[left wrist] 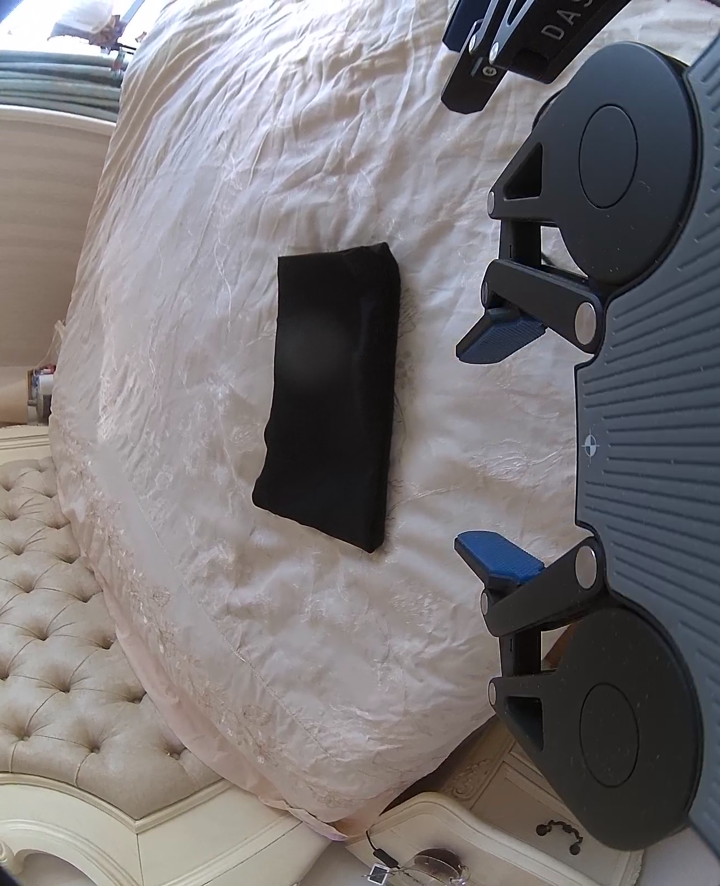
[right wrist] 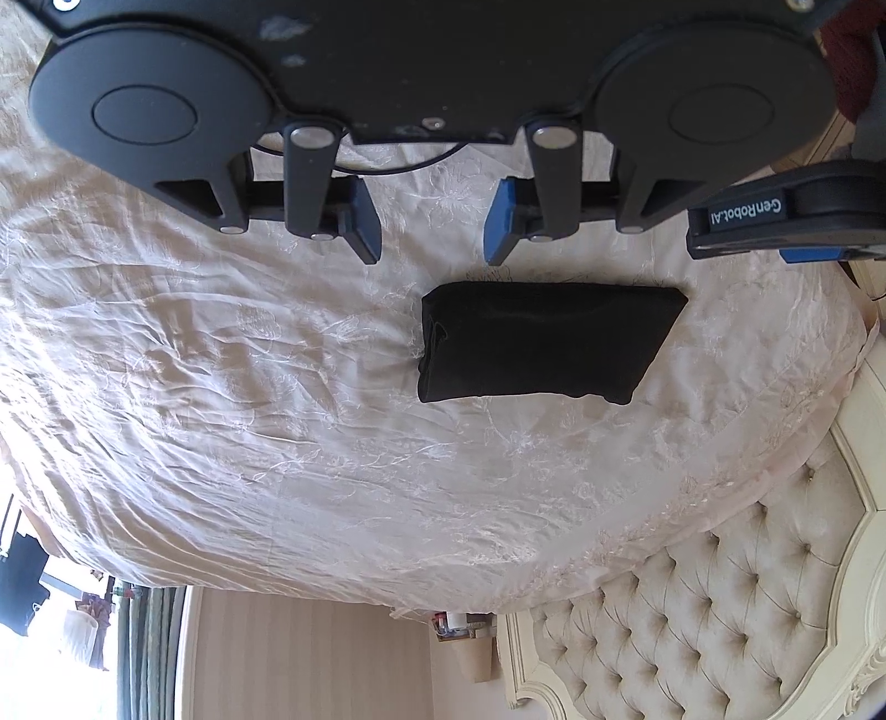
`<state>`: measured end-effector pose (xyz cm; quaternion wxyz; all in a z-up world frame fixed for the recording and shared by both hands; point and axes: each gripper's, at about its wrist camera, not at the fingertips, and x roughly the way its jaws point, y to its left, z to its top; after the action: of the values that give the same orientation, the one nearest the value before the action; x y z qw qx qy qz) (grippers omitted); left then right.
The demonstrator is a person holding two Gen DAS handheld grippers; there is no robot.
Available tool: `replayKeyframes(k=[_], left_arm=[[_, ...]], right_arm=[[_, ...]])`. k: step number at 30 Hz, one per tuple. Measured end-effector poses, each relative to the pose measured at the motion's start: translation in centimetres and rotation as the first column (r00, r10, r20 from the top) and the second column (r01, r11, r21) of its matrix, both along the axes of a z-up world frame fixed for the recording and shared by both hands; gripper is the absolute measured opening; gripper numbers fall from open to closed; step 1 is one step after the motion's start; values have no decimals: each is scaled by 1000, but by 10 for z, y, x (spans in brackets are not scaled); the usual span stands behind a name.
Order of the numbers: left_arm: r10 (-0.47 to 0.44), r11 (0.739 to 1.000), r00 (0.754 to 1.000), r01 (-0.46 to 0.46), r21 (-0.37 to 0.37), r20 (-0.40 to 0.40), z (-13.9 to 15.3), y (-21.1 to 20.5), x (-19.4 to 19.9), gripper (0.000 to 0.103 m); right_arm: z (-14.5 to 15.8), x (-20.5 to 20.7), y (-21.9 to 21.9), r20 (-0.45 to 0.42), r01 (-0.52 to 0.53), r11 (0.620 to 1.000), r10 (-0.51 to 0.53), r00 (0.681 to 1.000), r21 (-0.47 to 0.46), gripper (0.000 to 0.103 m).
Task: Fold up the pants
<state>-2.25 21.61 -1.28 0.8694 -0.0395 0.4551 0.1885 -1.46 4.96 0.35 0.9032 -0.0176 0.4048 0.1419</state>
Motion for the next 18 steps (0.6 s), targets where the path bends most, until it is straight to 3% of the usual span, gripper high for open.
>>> replayKeyframes(k=[18], left_arm=[[-4, 1000, 1000, 4, 13, -21, -2, -4, 6, 66]], right_arm=[[-6, 8, -5, -54, 10, 1000, -9, 999, 9, 45]])
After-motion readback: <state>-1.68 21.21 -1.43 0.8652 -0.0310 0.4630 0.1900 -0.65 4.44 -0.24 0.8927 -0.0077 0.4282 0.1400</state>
